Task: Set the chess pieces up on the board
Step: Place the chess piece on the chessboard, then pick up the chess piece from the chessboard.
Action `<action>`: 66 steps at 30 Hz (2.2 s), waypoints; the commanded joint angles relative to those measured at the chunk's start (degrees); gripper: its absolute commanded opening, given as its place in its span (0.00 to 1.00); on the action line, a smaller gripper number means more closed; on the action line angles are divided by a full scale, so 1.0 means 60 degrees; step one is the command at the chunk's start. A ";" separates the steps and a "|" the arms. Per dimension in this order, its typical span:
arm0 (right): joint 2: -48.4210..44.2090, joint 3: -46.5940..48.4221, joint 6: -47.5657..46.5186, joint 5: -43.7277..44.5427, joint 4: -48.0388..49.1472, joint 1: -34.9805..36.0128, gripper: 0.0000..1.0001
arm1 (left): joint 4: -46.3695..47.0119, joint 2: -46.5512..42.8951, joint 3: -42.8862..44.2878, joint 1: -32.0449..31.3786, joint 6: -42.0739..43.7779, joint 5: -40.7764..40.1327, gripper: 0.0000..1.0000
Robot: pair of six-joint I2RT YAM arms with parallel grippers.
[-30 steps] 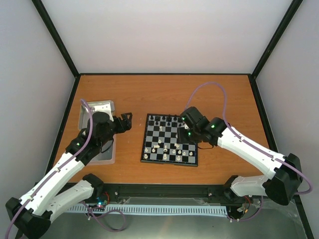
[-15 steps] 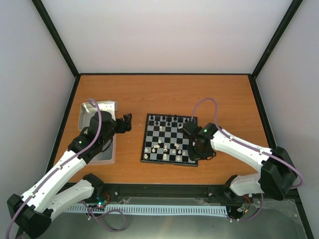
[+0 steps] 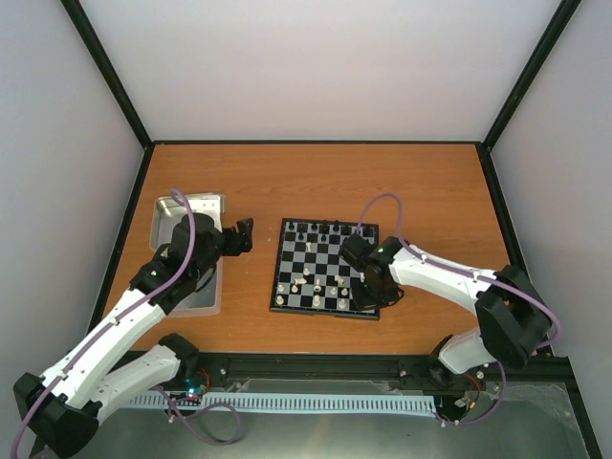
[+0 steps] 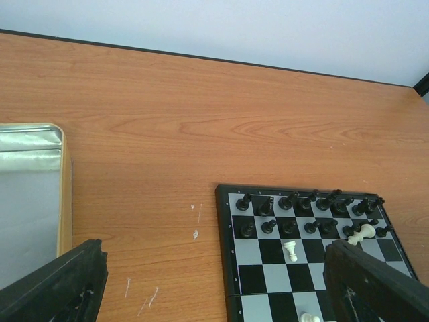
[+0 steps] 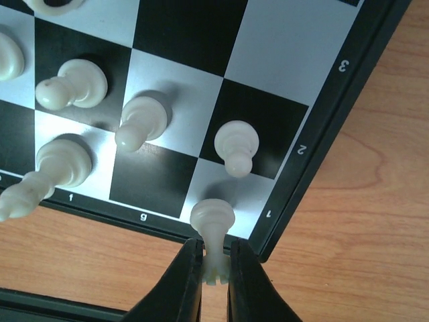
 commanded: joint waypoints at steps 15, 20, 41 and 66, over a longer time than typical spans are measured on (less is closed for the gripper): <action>0.0246 -0.0005 -0.0116 0.0456 0.0004 -0.0068 0.08 | 0.0224 0.0020 0.0406 -0.0014 0.0009 0.0203 0.89; 0.0172 -0.0030 -0.0057 0.0465 -0.0087 -0.0061 0.09 | 0.0229 0.0048 0.0406 -0.0015 0.0027 0.0216 0.89; -0.1793 0.0409 0.0621 0.1928 0.0291 -0.0082 0.40 | 0.0105 -0.0002 0.1002 -0.0015 0.0540 0.0407 0.90; 0.1276 0.0884 0.5078 0.2966 0.5583 -0.1542 0.33 | 0.2306 -0.0720 0.0624 -0.0015 0.2516 0.1750 0.90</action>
